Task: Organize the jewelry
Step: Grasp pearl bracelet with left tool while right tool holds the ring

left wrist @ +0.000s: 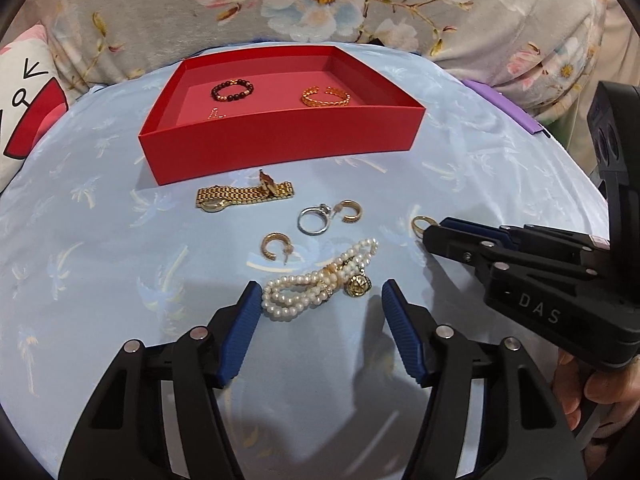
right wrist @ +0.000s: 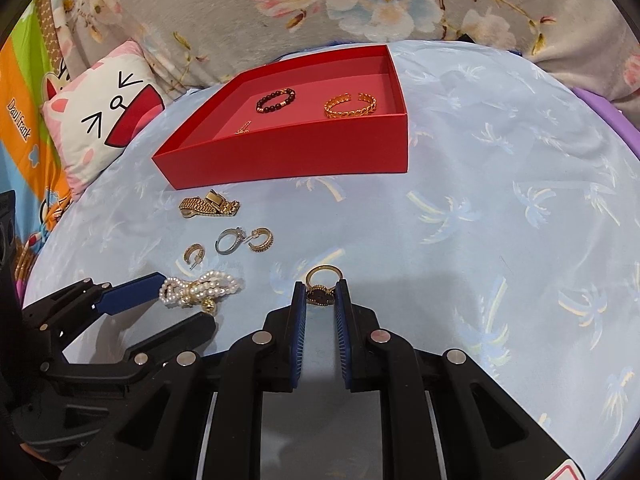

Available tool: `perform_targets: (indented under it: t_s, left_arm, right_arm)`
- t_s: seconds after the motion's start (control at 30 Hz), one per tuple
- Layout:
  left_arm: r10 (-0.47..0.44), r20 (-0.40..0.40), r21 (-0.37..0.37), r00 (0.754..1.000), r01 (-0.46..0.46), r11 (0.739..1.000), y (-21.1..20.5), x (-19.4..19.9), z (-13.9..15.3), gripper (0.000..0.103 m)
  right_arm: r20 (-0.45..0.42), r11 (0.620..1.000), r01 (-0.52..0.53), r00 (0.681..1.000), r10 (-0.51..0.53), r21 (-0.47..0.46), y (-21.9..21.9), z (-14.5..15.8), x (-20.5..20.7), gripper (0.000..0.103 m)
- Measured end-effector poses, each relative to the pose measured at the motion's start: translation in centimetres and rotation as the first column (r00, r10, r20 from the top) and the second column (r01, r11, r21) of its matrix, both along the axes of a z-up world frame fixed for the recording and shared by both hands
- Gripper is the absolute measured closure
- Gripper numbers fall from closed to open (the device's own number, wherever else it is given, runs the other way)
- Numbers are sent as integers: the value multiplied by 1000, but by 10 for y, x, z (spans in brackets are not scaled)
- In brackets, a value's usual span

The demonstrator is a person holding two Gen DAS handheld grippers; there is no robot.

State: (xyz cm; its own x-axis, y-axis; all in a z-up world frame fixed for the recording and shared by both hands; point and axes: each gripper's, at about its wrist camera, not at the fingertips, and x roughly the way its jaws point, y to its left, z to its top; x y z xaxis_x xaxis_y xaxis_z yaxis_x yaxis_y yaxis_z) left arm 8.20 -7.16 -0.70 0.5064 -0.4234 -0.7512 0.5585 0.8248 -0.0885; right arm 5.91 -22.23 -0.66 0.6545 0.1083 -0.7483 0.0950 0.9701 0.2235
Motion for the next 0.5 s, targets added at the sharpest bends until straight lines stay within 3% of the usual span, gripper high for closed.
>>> perform_targets:
  t_s: [0.1,0.17,0.27,0.4,0.5]
  left_arm:
    - [-3,-2,-7,1000,3,1000,-2,-4,0,57]
    - [0,-5,-12,1000,0,1000,-2,-5,0,70]
    - [13,-9,-19,1000,-13,1000,-1,-5,0,78]
    - [5,-11,-29,1000,-5,1000,-1,-4,0,78]
    - [6,4,-16,1000,-6,1000,-3,-3,1,62]
  right_arm:
    - [1,1000,1,1000,-1,-3,0,0,0,90]
    - [3,1000,0,1000,0,-6,1,1,-1,90]
    - [5,1000,4,1000,-3,-13,1,2,-2,90]
    - [9,1000,10,1000,-10,-11,0,3,-3,90]
    - [12,1000,19,1000,-19,-4,-4,4,-4,90]
